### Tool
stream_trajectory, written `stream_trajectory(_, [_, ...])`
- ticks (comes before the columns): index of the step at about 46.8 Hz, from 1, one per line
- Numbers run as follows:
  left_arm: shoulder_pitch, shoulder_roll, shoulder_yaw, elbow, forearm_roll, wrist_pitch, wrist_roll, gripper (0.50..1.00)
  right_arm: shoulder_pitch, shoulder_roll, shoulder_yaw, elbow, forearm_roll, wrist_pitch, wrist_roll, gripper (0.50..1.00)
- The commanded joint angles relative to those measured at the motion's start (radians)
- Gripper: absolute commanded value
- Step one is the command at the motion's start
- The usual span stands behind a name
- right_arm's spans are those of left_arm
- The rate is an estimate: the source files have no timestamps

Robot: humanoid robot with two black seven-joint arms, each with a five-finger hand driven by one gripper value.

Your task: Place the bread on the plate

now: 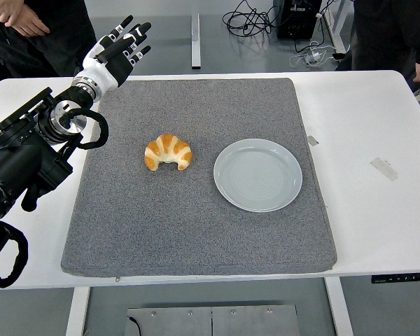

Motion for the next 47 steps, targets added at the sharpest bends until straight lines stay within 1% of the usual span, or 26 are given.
stream_trajectory(1, [-0.002,0.0,0.001,0.0,0.0,0.0,-0.001,0.978,0.0,0.0,0.0,0.0,0.0,0.001,0.0,1.0])
stream_trajectory(22, [-0.002,0.001,0.007,-0.003,0.0,0.0,0.007,0.98,0.0,0.0,0.0,0.0,0.0,0.001,0.0,1.0])
stream_trajectory(28, [-0.002,0.024,0.001,-0.03,0.0,0.0,-0.001,0.98,0.0,0.0,0.0,0.0,0.0,0.001,0.0,1.0])
stream_trajectory(37, [0.001,0.064,0.015,-0.122,0.004,0.014,-0.009,0.98,0.0,0.0,0.0,0.0,0.0,-0.001,0.0,1.0])
stream_trajectory(42, [0.011,0.115,0.03,-0.21,0.018,0.021,-0.009,0.98,0.0,0.0,0.0,0.0,0.0,0.001,0.0,1.0])
stream_trajectory(47, [0.011,0.178,0.121,-0.311,0.041,0.07,-0.009,0.98,0.0,0.0,0.0,0.0,0.0,0.001,0.0,1.0])
